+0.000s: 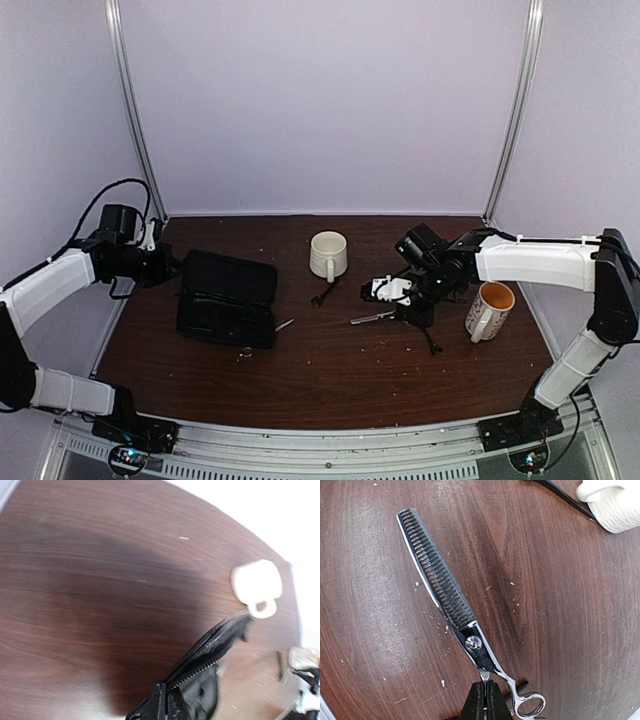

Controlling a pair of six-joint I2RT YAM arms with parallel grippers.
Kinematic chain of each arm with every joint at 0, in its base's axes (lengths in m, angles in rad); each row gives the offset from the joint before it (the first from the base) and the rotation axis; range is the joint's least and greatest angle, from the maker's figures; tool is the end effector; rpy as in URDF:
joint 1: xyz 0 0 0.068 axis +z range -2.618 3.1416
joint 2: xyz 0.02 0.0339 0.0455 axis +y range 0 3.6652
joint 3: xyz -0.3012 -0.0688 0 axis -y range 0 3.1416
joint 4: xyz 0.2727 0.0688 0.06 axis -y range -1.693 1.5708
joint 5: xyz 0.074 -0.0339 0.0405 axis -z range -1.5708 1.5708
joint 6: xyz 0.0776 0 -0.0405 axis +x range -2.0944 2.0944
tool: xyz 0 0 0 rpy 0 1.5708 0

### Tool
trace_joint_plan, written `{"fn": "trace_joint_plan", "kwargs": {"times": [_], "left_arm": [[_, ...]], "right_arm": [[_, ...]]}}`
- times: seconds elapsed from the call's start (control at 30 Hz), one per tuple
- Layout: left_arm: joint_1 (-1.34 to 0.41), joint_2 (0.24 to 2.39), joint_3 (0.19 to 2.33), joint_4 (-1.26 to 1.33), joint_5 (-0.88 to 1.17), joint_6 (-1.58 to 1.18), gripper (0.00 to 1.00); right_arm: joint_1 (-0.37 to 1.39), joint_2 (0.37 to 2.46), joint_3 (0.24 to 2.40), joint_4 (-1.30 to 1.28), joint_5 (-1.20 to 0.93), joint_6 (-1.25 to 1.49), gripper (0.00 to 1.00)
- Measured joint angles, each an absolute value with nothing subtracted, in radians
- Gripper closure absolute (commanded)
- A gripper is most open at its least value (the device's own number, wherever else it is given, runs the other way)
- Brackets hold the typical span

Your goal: Sort the hair-cutting tools

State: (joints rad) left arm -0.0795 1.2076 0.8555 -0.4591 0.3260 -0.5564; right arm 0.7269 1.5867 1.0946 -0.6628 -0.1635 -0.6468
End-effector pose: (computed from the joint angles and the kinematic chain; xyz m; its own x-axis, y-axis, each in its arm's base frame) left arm 0.2883 -0.0479 0.2504 -0.7696 -0.4406 -0.4621 -0.1312 0.8174 -0.5609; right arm 0.2564 0.2449 0.2010 -0.1207 -0.9031 -0.4121 -0.9744 0.1871 -0.1246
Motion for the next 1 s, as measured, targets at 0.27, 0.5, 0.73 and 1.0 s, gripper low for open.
{"fn": "trace_joint_plan", "kwargs": {"times": [0.27, 0.5, 0.73, 1.0], "left_arm": [[-0.162, 1.067, 0.833, -0.442, 0.485, -0.666, 1.00], [-0.247, 1.023, 0.835, -0.359, 0.521, -0.765, 1.00], [-0.337, 1.061, 0.794, -0.289, 0.567, -0.822, 1.00], [-0.517, 1.228, 0.664, -0.105, 0.569, -0.931, 1.00]], "right_arm": [[0.681, 1.482, 1.103, -0.688, -0.206, -0.625, 1.00], [0.677, 1.451, 1.183, -0.699, -0.238, -0.604, 1.00], [0.662, 1.428, 1.185, -0.714, -0.244, -0.592, 1.00], [0.685, 1.396, 1.179, -0.745, -0.210, -0.595, 1.00]]}}
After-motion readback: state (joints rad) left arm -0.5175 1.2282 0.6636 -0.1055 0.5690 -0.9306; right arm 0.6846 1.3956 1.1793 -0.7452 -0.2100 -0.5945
